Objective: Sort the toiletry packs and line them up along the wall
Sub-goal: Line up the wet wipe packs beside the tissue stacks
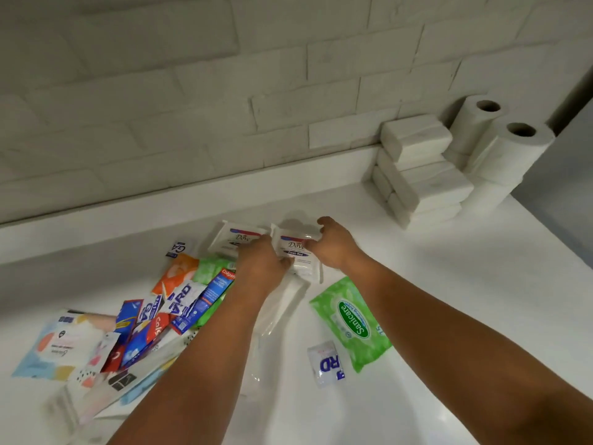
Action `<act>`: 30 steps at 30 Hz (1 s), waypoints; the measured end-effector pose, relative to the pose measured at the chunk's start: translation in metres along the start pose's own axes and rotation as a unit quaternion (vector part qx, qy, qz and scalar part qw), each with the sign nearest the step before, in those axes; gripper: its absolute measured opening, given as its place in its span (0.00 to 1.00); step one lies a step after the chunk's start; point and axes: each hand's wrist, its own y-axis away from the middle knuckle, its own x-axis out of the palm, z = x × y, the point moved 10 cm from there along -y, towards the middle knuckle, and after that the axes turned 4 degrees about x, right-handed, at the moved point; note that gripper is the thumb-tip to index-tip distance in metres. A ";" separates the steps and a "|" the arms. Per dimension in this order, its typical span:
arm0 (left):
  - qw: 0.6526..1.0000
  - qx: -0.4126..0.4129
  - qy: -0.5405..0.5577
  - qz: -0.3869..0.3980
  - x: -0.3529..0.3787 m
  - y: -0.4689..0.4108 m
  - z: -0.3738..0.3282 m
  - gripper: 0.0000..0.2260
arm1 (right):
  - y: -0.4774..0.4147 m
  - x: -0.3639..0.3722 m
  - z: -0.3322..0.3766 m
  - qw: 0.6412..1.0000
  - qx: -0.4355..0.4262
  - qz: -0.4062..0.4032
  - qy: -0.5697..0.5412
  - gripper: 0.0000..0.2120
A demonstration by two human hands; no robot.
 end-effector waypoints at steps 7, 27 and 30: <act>0.998 0.025 -0.049 -0.007 0.013 -0.003 0.003 0.30 | -0.004 0.010 -0.016 0.980 0.098 0.011 -0.173 0.34; 0.982 0.153 -0.052 -0.096 -0.014 0.031 -0.054 0.29 | 0.027 -0.001 -0.033 0.980 0.054 0.126 -0.147 0.13; 0.977 0.165 -0.033 -0.129 -0.019 0.030 -0.068 0.35 | 0.026 -0.016 -0.041 0.973 0.034 0.110 -0.202 0.19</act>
